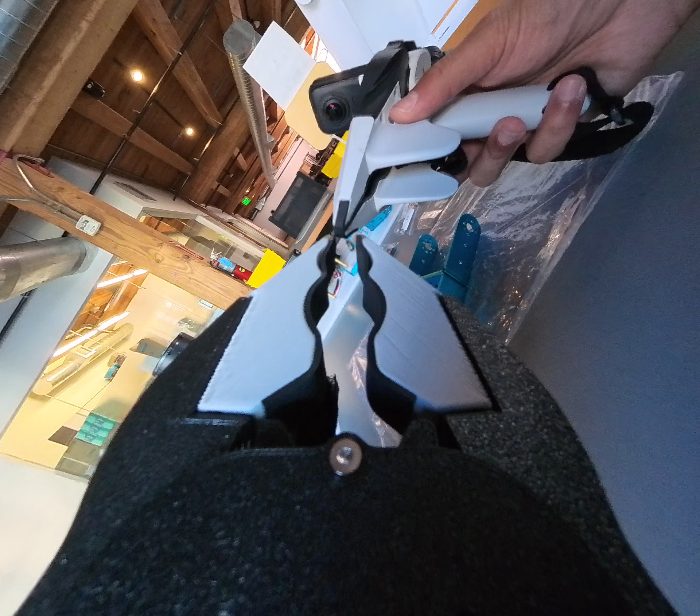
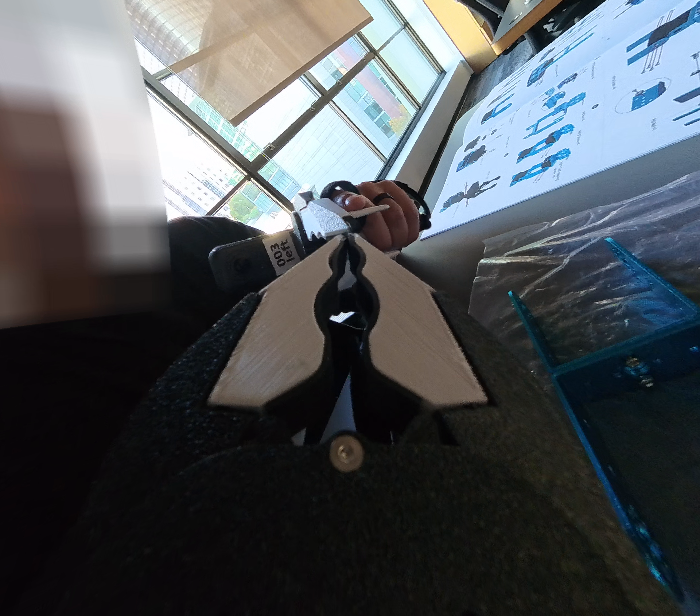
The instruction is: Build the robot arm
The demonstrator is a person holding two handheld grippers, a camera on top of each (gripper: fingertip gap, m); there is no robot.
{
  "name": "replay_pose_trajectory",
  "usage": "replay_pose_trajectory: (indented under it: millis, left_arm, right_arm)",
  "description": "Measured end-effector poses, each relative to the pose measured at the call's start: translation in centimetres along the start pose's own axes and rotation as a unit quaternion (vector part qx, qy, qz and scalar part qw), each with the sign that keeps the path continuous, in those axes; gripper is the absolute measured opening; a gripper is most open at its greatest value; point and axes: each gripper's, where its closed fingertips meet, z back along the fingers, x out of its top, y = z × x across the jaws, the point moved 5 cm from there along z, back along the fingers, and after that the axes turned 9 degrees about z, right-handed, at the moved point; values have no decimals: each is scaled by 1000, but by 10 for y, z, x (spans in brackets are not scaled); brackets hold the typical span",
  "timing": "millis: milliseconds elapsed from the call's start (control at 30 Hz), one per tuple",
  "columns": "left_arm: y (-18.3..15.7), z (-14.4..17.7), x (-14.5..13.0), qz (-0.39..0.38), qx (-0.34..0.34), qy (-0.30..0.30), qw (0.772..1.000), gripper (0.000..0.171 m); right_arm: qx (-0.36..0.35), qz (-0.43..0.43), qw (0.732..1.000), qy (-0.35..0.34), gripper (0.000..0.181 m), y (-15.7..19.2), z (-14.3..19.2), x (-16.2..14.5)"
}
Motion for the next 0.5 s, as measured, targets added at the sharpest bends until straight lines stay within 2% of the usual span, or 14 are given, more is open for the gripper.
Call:
replay_pose_trajectory:
  millis: [200, 300, 400, 500]
  left_arm:
    - [1, 0, 0, 11, -5, 2, 1000, 3]
    - [8, 1, -10, 11, -14, 23, 1000, 0]
    - [35, 6, -34, 100, -44, 76, 991, 2]
    - [60, 16, -77, 223, -94, 185, 952, 11]
  right_arm:
    - [-1, -1, 1000, 4, 0, -2, -1, -2]
    - [-23, 16, 1000, 8, 0, -3, 5, 2]
    - [-119, 91, 988, 34, 0, -10, 19, 6]
    - [-227, 211, 946, 89, 4, -16, 24, 4]
